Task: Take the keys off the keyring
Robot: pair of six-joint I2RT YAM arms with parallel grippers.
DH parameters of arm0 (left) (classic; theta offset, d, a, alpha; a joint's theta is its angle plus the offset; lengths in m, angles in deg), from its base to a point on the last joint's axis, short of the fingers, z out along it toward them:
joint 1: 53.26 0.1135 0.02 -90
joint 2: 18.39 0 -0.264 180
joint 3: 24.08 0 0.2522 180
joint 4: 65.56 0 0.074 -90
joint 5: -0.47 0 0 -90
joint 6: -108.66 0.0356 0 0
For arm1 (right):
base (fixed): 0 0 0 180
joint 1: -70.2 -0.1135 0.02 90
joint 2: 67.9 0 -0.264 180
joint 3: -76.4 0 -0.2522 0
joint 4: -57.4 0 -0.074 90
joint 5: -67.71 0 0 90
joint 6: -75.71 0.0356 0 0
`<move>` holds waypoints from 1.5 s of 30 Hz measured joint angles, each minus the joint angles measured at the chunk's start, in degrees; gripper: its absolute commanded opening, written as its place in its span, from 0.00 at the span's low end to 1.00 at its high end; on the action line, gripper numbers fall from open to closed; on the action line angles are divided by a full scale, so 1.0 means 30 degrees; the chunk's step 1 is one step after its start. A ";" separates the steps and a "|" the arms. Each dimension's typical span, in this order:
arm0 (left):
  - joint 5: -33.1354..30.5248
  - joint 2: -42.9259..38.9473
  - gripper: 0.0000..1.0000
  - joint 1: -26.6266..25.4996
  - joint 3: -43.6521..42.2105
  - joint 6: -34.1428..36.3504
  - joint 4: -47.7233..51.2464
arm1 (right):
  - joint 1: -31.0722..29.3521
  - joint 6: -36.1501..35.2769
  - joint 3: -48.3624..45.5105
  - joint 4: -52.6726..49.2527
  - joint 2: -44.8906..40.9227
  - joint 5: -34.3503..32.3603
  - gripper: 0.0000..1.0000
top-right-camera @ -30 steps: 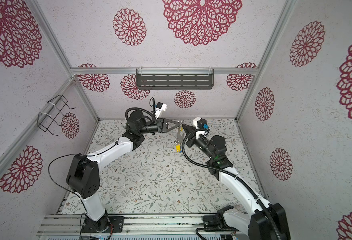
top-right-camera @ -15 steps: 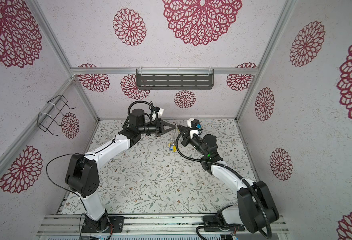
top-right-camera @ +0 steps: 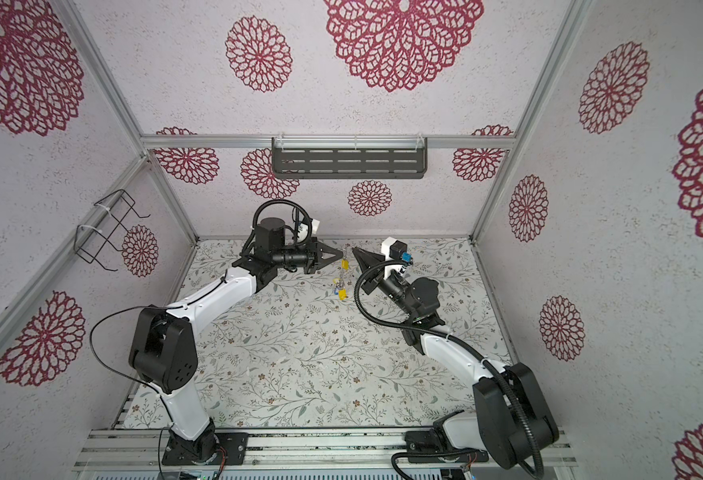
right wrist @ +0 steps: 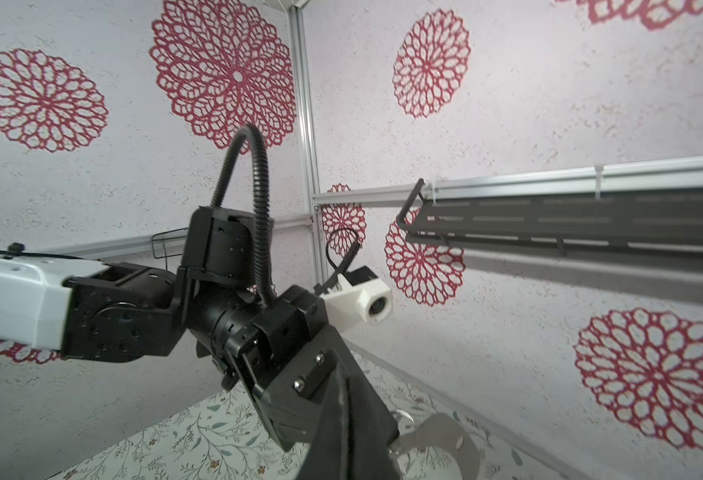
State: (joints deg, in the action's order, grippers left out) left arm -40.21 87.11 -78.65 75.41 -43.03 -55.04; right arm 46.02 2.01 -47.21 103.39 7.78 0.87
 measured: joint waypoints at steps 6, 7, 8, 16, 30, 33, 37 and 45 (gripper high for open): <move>-0.1151 -0.0015 0.00 -0.0087 0.0379 0.2113 0.1472 | 0.1770 0.3687 0.5450 -1.0061 0.0612 0.0357 0.32; -0.1566 -0.0015 0.00 -0.0168 0.0372 0.2681 0.1690 | 0.1953 0.4750 0.6659 -1.1693 0.0823 0.0357 0.34; -0.1938 -0.0015 0.00 -0.0277 0.0350 0.3184 0.1785 | 0.2091 0.5814 0.7337 -1.2743 0.0860 0.0379 0.36; -0.4371 -0.0270 0.00 -0.1246 -0.1603 0.6572 0.0277 | 0.2295 1.1336 0.7402 -1.7005 0.0736 0.1304 0.35; -0.8823 -0.2157 0.00 -0.3322 -0.7825 1.6764 -0.6805 | 0.2178 2.2207 0.3381 -1.3486 0.2259 0.2586 0.28; -0.9114 -0.2149 0.00 -0.3381 -0.7927 1.8761 -0.7351 | 0.1982 2.3212 0.3381 -1.3209 0.2310 0.2732 0.28; -0.9245 -0.2149 0.00 -0.3381 -0.8138 2.0677 -0.8378 | 0.1647 2.3882 0.3279 -1.2830 0.2302 0.2863 0.28; -0.8670 -0.2149 0.00 -0.3373 -0.8276 2.2447 -0.8539 | 0.1319 2.3212 0.3177 -1.3814 0.2295 0.2448 0.30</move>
State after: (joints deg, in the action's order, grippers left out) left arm -66.22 80.66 -88.77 50.58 24.31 -80.66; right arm 49.97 71.64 -37.68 61.95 14.67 8.21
